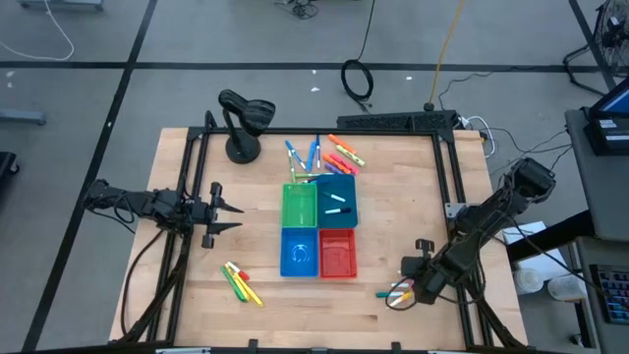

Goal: Pick & Place Markers
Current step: Put the black highlighter pen into the blue bin

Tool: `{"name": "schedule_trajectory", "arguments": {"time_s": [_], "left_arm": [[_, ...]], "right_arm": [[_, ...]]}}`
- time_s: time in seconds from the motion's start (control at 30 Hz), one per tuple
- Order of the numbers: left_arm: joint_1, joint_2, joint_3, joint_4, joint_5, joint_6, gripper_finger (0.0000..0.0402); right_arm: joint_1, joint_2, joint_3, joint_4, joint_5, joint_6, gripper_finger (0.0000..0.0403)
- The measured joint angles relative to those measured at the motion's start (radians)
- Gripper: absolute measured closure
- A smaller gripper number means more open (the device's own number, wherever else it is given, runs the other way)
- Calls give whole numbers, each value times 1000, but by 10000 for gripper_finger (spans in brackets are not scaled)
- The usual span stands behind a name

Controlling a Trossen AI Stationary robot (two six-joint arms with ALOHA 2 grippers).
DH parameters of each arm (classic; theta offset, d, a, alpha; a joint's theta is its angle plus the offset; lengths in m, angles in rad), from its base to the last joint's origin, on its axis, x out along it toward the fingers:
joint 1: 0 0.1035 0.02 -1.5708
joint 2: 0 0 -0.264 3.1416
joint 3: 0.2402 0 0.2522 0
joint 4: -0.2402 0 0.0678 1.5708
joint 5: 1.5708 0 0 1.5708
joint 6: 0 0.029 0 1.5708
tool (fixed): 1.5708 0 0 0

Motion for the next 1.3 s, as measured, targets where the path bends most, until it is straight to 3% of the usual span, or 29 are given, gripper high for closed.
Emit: {"name": "schedule_trajectory", "arguments": {"time_s": [0.3,0.57,0.87,1.3], "left_arm": [[0,0,0,0,0,0,243],[0,0,0,0,0,0,243],[0,0,0,0,0,0,243],[0,0,0,0,0,0,243]], "right_arm": [[-132,2,-1,62,82,-9,377],[-243,-12,-1,274,84,-203,371],[-320,-175,-6,320,68,-325,372],[-426,-180,-4,850,60,-624,373]]}}
